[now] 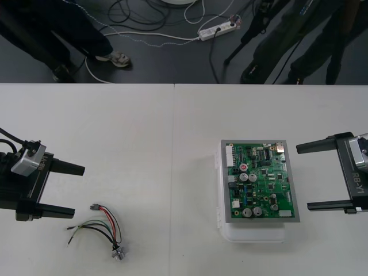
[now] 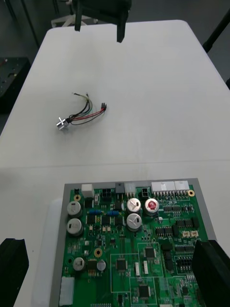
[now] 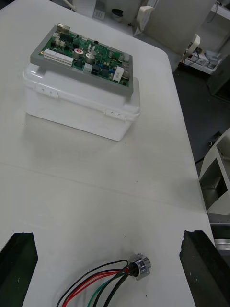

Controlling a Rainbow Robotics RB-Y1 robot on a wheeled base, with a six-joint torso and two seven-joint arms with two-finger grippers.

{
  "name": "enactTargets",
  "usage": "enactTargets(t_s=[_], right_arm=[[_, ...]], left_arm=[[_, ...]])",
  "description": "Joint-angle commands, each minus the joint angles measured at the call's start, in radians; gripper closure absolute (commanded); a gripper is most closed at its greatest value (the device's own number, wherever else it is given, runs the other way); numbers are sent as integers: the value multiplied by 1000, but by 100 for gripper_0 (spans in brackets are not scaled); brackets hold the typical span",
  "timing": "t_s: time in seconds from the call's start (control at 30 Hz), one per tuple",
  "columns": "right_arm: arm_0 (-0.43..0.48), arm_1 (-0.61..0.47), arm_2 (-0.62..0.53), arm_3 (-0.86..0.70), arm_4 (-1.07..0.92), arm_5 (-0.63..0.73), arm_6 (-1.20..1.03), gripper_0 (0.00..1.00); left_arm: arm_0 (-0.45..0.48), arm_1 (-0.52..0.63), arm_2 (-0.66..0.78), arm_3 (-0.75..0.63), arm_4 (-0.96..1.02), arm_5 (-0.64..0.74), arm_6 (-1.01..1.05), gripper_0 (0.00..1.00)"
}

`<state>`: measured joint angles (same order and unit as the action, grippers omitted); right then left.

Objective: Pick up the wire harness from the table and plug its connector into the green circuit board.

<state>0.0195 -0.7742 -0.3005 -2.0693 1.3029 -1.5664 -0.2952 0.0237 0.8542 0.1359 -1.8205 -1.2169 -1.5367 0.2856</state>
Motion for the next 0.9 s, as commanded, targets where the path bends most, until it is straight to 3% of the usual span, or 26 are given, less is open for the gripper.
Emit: enactTargets(t_s=[0.03, 0.5, 0.9], right_arm=[[17, 59, -34, -9, -48, -4, -76, 0], [50, 210, -43, -6, -73, -4, -98, 0], [14, 243, -40, -6, -77, -4, -64, 0]], left_arm=[[10, 22, 2, -39, 0, -34, -3, 12], [10, 137, 2, -194, -104, -34, -258, 12], [13, 249, -6, -313, -176, 33, -522, 12]])
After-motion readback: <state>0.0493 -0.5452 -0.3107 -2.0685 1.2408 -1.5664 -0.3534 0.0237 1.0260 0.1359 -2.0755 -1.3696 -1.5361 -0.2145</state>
